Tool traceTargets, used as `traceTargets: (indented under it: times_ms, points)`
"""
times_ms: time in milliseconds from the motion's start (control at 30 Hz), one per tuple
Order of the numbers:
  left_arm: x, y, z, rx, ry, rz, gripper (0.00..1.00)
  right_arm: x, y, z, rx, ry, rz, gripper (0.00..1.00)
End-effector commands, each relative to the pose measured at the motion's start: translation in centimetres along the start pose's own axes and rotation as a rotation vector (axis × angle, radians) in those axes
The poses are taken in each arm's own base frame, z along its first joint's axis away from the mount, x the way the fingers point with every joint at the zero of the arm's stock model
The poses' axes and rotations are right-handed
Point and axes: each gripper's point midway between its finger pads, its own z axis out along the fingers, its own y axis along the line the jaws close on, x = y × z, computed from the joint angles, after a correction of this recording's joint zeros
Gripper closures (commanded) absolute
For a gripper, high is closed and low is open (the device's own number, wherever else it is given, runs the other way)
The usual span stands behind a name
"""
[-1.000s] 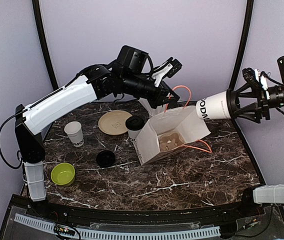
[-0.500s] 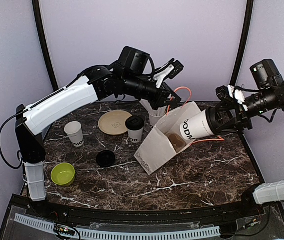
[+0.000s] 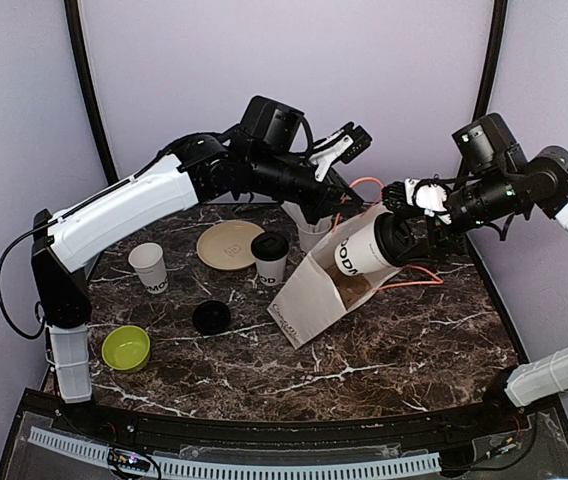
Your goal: Pack the takeout coffee
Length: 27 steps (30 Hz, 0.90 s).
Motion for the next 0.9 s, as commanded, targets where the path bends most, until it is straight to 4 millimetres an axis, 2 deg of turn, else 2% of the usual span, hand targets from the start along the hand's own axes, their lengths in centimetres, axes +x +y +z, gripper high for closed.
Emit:
traceTargets:
  times_ms: [0,167,433,500,567,633,733,867]
  points:
    - [-2.0,0.6,-1.1,-0.051,-0.049,0.088,0.97,-1.0,0.1,0.7,-0.008,-0.013,-0.019,0.44]
    - [-1.6,1.0,-0.7,-0.072,-0.036,0.107,0.98,-1.9,0.7,0.9,-0.049,-0.037,-0.028,0.44]
    - [-1.6,2.0,0.3,-0.102,-0.047,0.145,0.96,-2.3,2.9,3.0,-0.13,-0.018,-0.067,0.44]
    - [-1.3,2.0,0.5,-0.099,-0.042,0.138,0.86,-2.2,3.3,3.3,-0.136,-0.01,-0.075,0.45]
    - [-1.1,2.0,0.4,-0.098,-0.03,0.126,0.56,-1.9,3.6,3.6,-0.141,0.004,-0.083,0.45]
    - [-1.2,1.9,0.0,-0.099,-0.028,0.106,0.43,-1.9,3.6,3.6,-0.136,0.009,-0.091,0.45]
    - [-1.3,1.1,-0.8,-0.109,-0.022,0.089,0.34,-2.5,3.3,3.4,-0.121,0.0,-0.107,0.45]
    - [-1.8,-0.4,-3.1,-0.16,-0.041,0.108,0.24,-3.6,3.8,4.0,-0.134,-0.008,-0.133,0.45]
